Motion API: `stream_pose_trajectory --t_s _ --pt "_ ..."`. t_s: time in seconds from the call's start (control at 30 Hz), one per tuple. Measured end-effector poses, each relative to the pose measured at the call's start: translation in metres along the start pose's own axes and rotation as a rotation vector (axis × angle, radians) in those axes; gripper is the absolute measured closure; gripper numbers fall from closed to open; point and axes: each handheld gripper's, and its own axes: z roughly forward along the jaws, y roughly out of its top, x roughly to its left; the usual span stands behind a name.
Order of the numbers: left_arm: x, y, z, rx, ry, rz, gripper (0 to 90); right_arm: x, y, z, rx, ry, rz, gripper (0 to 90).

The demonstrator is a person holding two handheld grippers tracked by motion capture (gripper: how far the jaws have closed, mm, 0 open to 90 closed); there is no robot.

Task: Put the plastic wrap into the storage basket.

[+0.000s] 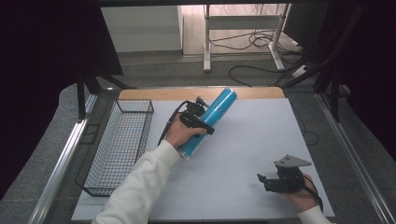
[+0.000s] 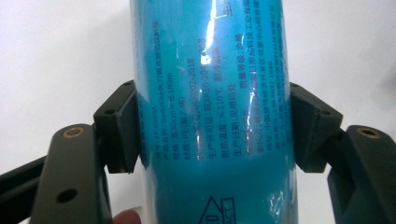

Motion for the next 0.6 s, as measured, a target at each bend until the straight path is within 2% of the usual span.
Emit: stream_pose_trajectory --t_s 0.6 --pt "0.019 -0.028 -0.038 -0.050 0.013 -0.016 31.2 0.001 0.002 -0.001 -0.006 -0.004 -0.008 17.4"
